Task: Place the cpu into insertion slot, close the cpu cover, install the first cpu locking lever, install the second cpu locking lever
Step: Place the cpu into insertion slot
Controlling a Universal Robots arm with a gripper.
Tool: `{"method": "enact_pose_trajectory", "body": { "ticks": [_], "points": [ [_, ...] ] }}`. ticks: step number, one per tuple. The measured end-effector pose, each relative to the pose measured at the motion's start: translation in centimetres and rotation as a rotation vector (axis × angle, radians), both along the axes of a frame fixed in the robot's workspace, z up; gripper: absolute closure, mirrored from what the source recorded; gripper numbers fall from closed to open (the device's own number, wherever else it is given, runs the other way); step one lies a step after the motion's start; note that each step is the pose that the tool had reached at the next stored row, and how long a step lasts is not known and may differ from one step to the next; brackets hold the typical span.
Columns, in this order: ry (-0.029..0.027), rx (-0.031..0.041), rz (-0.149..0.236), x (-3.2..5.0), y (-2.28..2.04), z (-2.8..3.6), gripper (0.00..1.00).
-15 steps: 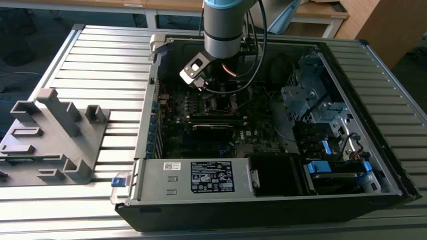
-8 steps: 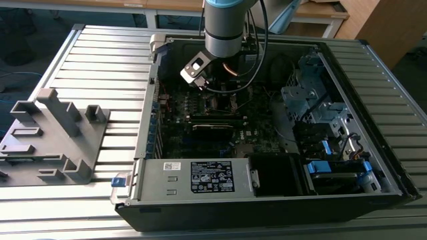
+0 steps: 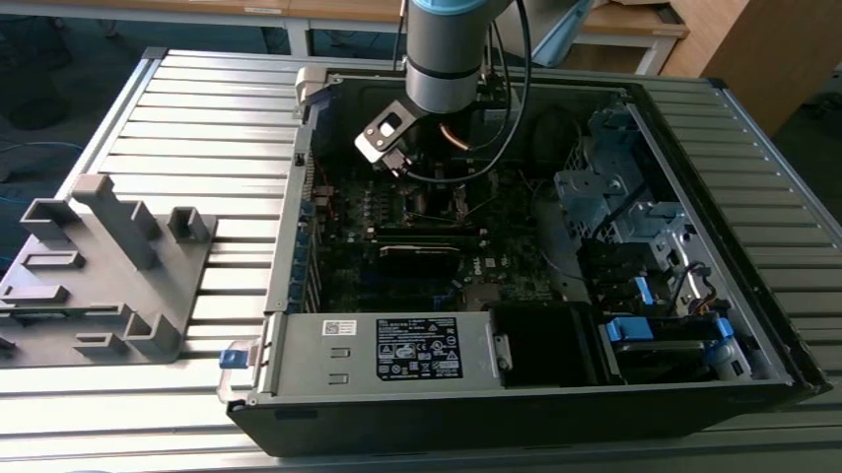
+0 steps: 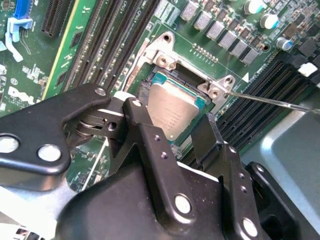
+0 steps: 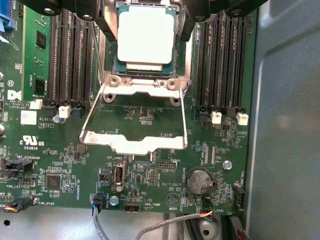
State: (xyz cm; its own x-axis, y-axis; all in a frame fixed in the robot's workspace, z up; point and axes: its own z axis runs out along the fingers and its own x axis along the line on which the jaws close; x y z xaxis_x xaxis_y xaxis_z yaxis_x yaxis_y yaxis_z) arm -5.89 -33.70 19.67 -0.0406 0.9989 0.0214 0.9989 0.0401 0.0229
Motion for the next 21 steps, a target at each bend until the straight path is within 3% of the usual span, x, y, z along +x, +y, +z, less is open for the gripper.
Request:
{"method": "enact_pose_trajectory", "body": {
  "ticks": [21],
  "points": [
    [0.0018,-0.0007,-0.003,0.08,0.28,-0.32,0.40]
  ]
}}
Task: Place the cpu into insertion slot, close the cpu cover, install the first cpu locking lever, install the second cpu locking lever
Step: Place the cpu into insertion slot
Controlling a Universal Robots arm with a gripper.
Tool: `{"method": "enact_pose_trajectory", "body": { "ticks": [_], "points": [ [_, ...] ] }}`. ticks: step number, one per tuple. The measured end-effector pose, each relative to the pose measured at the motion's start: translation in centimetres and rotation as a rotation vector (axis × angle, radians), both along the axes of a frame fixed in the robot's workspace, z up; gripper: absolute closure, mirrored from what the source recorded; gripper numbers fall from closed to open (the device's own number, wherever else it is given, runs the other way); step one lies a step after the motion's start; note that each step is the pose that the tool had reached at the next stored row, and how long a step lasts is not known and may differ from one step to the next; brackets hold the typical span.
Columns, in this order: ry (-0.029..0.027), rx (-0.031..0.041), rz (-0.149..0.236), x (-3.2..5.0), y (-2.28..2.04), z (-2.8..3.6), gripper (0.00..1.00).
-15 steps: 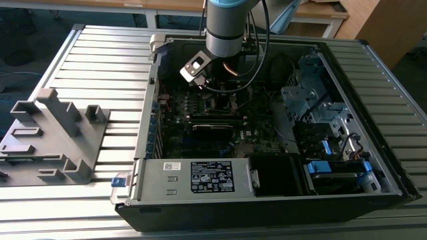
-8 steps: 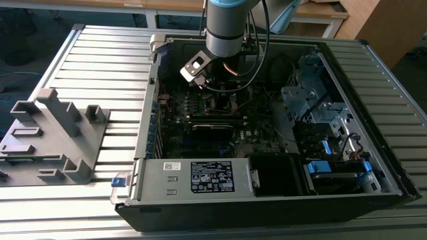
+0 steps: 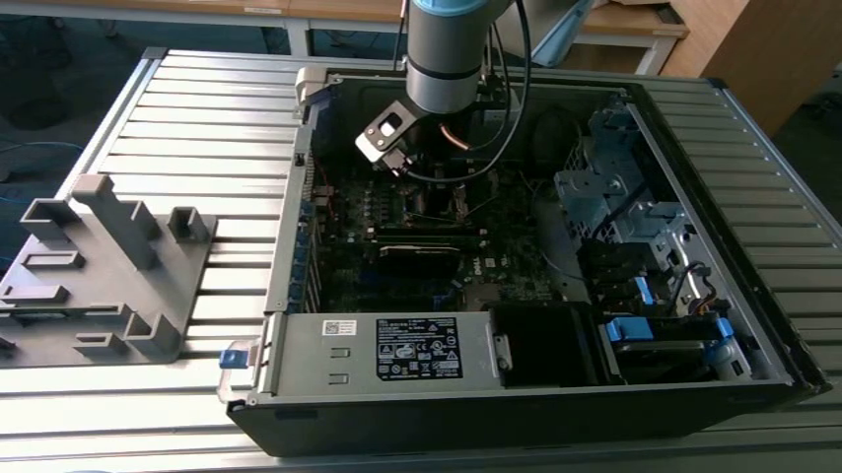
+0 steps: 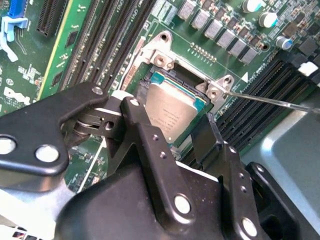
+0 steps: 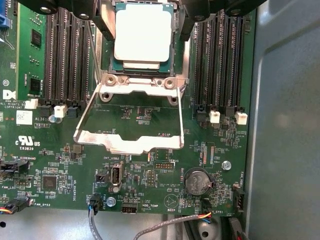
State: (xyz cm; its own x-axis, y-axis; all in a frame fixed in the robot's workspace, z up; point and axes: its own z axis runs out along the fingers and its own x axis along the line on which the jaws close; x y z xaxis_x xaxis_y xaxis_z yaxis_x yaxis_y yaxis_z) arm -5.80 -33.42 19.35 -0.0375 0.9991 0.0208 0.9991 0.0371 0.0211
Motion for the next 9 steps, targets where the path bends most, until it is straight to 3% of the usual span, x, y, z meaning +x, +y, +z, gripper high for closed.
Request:
{"method": "enact_pose_trajectory", "body": {
  "ticks": [9],
  "points": [
    [0.0002,-0.0006,0.000,0.00,-0.01,0.01,0.41]
  ]
}}
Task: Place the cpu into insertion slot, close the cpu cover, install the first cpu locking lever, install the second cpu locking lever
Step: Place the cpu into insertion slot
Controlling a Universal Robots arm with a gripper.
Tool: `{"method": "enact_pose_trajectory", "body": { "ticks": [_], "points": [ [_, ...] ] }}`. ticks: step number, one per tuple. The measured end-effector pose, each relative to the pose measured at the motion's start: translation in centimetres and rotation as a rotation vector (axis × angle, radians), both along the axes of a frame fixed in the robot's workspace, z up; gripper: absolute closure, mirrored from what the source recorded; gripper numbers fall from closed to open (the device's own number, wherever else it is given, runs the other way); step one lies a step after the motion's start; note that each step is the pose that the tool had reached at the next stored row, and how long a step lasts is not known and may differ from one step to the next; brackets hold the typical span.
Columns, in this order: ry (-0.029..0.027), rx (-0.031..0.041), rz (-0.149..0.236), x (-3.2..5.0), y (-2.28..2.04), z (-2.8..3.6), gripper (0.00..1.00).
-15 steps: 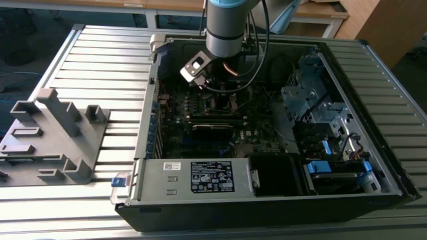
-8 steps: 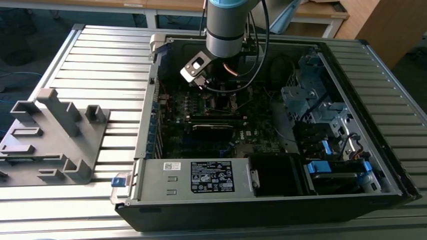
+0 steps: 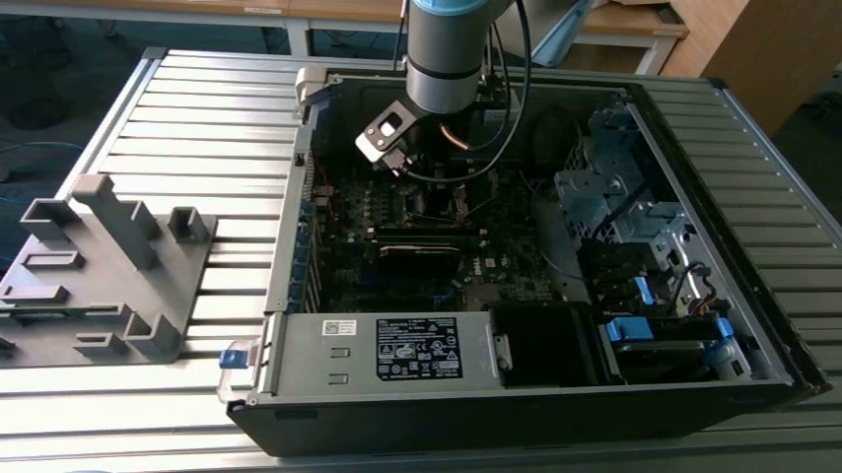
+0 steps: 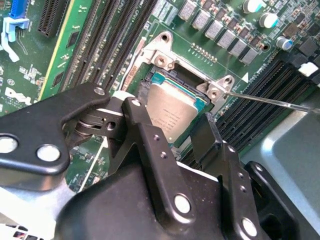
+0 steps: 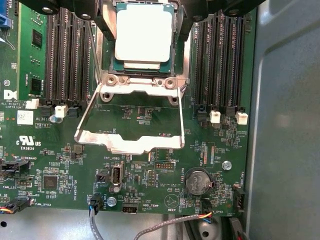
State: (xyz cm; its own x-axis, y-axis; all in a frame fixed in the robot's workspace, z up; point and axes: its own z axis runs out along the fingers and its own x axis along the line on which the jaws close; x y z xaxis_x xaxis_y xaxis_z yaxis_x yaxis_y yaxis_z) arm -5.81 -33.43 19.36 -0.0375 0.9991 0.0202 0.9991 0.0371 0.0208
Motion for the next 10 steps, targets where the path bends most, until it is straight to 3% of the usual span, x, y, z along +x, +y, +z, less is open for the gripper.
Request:
{"method": "enact_pose_trajectory", "body": {
  "ticks": [10],
  "points": [
    [-0.0005,0.0007,0.000,0.01,0.03,0.22,0.42]
  ]
}}
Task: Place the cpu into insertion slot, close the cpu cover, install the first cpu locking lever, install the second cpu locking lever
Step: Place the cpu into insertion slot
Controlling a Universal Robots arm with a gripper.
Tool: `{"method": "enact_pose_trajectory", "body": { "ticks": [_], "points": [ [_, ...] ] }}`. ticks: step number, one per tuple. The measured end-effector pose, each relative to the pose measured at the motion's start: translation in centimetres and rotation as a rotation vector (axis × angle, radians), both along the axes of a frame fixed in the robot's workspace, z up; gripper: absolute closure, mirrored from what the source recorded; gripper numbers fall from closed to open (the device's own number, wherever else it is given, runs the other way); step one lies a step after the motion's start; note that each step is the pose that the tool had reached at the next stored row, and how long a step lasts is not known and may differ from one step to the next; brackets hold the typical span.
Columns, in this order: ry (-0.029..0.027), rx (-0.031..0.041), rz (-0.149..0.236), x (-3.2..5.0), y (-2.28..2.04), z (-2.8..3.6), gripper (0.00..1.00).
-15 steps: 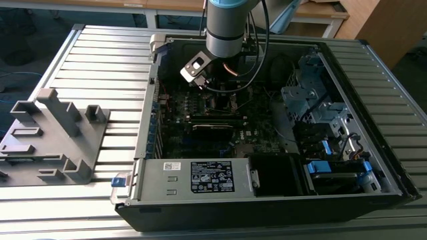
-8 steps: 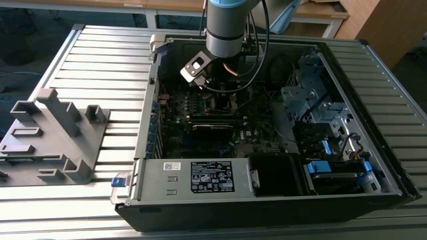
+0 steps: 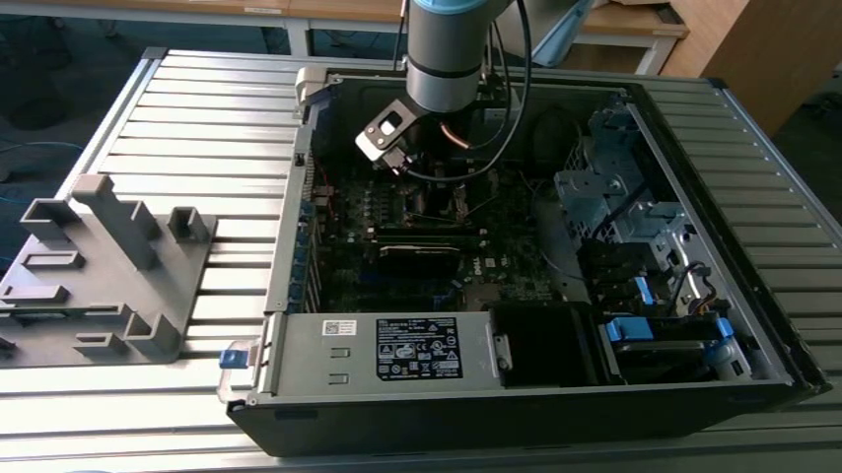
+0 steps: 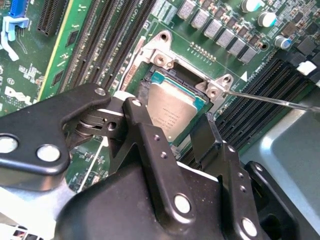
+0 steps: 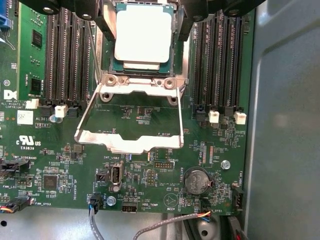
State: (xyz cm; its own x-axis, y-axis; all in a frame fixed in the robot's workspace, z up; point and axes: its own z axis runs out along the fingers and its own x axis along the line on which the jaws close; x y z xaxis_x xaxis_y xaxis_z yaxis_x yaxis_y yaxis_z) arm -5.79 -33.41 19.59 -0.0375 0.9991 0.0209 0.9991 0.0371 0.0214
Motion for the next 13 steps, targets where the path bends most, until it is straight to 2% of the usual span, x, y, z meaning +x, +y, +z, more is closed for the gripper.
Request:
{"method": "enact_pose_trajectory", "body": {
  "ticks": [9,13],
  "points": [
    [0.0002,-0.0004,0.000,-0.01,-0.01,0.07,0.42],
    [0.0002,-0.0004,0.000,0.00,-0.01,0.32,0.42]
  ]
}}
